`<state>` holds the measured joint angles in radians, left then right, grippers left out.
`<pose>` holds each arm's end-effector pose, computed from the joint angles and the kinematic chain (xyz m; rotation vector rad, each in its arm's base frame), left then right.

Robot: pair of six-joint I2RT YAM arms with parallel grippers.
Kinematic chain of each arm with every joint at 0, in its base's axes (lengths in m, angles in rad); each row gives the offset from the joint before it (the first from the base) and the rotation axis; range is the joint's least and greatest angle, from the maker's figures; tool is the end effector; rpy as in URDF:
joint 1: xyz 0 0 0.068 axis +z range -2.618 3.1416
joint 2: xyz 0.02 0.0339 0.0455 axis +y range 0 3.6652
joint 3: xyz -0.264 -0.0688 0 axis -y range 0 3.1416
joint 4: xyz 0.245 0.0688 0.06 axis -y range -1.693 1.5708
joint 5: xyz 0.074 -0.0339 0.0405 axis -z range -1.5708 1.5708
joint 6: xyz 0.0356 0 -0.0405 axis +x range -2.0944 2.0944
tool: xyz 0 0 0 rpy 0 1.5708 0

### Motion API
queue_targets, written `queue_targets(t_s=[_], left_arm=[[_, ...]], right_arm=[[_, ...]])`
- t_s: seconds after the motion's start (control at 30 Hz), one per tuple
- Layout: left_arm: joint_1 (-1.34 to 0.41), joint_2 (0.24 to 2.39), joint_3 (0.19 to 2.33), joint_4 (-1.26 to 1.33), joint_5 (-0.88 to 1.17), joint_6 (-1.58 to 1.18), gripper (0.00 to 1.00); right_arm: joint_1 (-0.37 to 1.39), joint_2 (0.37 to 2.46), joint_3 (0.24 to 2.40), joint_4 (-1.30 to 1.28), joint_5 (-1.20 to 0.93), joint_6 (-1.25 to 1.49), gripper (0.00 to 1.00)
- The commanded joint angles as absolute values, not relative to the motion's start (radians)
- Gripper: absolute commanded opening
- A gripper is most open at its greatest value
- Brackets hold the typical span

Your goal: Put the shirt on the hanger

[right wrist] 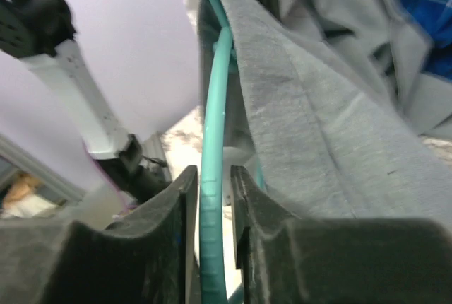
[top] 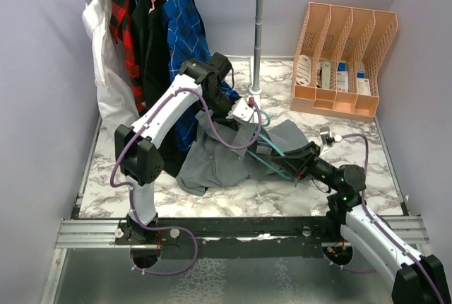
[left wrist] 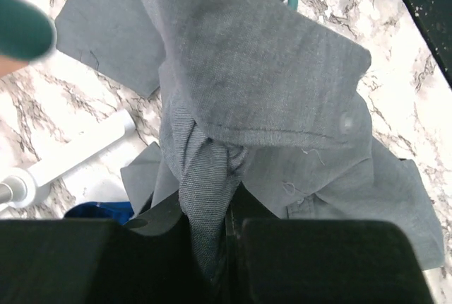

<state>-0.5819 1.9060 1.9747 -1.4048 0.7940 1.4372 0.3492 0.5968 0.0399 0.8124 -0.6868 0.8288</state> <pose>0.2953 -0.2247 0.3432 2.1683 1.2182 -0.8262 0.1234 0.0690 0.2090 -0.2947 1.5017 1.4118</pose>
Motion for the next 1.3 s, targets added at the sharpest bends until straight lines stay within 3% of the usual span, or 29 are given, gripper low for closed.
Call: queue_targets(t_s=[0.0, 0.13, 0.3, 0.37, 0.47, 0.6, 0.7, 0.8, 1.03, 1.17, 1.27], left_arm=[[-0.538, 1.850, 2.013, -1.424, 0.891, 1.428, 0.00], [-0.420, 1.813, 2.053, -1.422, 0.895, 1.429, 0.00], [-0.272, 1.708, 1.963, -1.390, 0.978, 1.414, 0.00], [-0.240, 1.630, 1.894, -1.351, 1.005, 1.414, 0.00], [-0.215, 1.544, 1.820, -1.305, 1.029, 1.425, 0.00], [-0.211, 1.492, 1.812, -1.329, 1.057, 1.430, 0.00], [-0.209, 1.460, 1.816, -1.374, 1.074, 1.464, 0.00], [-0.203, 1.400, 1.778, -1.357, 1.094, 1.479, 0.00], [-0.202, 1.358, 1.752, -1.316, 1.101, 1.432, 0.00], [-0.202, 1.361, 1.751, -1.301, 1.111, 1.407, 0.00], [-0.202, 1.359, 1.753, -1.297, 1.128, 1.395, 0.00]], right_arm=[[0.350, 0.488, 0.207, 0.468, -0.574, 0.697, 0.91], [0.349, 0.332, 0.437, 0.071, -0.361, 0.526, 0.93], [0.349, 0.380, 0.745, -0.274, -0.220, 0.355, 0.93], [0.350, 0.401, 0.804, -0.377, -0.211, 0.330, 0.94], [0.350, 0.394, 0.788, -0.451, -0.384, 0.373, 0.94], [0.349, 0.294, 0.603, -0.340, -0.644, 0.533, 0.94], [0.350, 0.107, 0.465, -0.255, -0.445, 0.691, 0.87], [0.350, 0.010, 0.331, -0.161, -0.317, 0.834, 0.72], [0.350, 0.385, 0.121, 0.470, -0.595, 1.102, 0.62], [0.351, 0.590, 0.151, 0.578, -0.682, 1.114, 0.67], [0.351, 0.628, 0.120, 0.683, -0.625, 1.167, 0.72]])
